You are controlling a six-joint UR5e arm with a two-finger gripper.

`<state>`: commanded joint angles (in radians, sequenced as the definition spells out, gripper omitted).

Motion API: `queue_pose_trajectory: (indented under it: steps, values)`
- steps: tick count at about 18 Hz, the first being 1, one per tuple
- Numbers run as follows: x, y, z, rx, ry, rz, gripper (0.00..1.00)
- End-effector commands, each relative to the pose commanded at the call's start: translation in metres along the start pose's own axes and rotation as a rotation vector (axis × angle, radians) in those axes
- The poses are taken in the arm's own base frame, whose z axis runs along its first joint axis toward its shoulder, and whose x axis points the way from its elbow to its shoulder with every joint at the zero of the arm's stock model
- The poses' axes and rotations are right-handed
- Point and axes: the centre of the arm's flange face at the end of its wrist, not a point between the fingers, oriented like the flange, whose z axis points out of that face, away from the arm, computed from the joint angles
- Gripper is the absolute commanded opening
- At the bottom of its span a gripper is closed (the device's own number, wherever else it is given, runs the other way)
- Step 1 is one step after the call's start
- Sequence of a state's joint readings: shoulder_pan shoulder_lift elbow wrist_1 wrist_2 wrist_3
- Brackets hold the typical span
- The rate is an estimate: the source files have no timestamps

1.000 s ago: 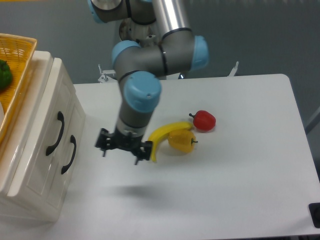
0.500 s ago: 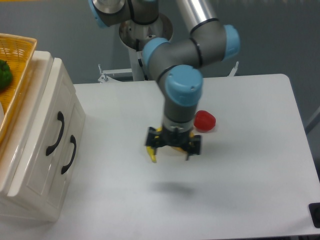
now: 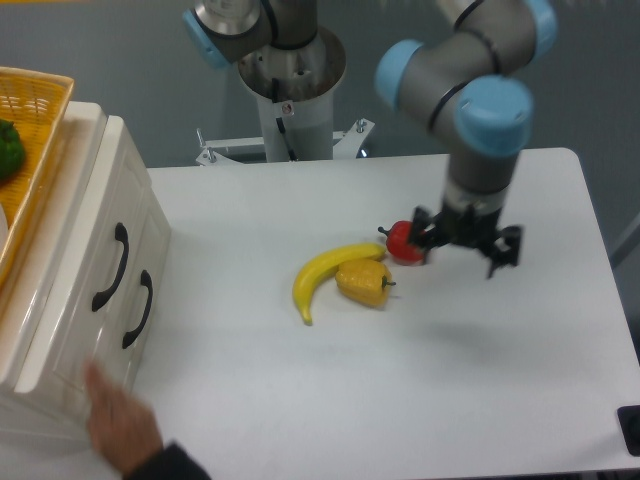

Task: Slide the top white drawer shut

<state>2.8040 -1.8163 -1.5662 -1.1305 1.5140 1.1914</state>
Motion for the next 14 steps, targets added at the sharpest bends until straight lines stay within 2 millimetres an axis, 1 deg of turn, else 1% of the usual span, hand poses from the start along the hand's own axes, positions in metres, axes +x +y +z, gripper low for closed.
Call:
queue_pose_trajectory:
  steps: [1, 3, 5, 6, 8, 9, 10, 12, 14]
  values:
    - [-0.003, 0.006, 0.001, -0.002, 0.0, 0.02, 1.0]
    - [-0.015, 0.029, 0.0, -0.022, -0.006, 0.015, 1.0]
    - [-0.025, 0.055, 0.001, -0.085, -0.004, 0.007, 1.0]
    - [-0.023, 0.062, 0.001, -0.098, 0.0, 0.023, 1.0]
    - [-0.028, 0.082, -0.005, -0.099, 0.004, 0.099, 1.0]
    - [-0.027, 0.09, -0.002, -0.106, 0.019, 0.154, 1.0]
    - [-0.028, 0.098, -0.003, -0.11, 0.023, 0.193, 1.0]
    - [-0.033, 0.112, -0.005, -0.111, 0.033, 0.216, 1.0]
    - [-0.036, 0.124, -0.004, -0.109, 0.051, 0.197, 1.0]
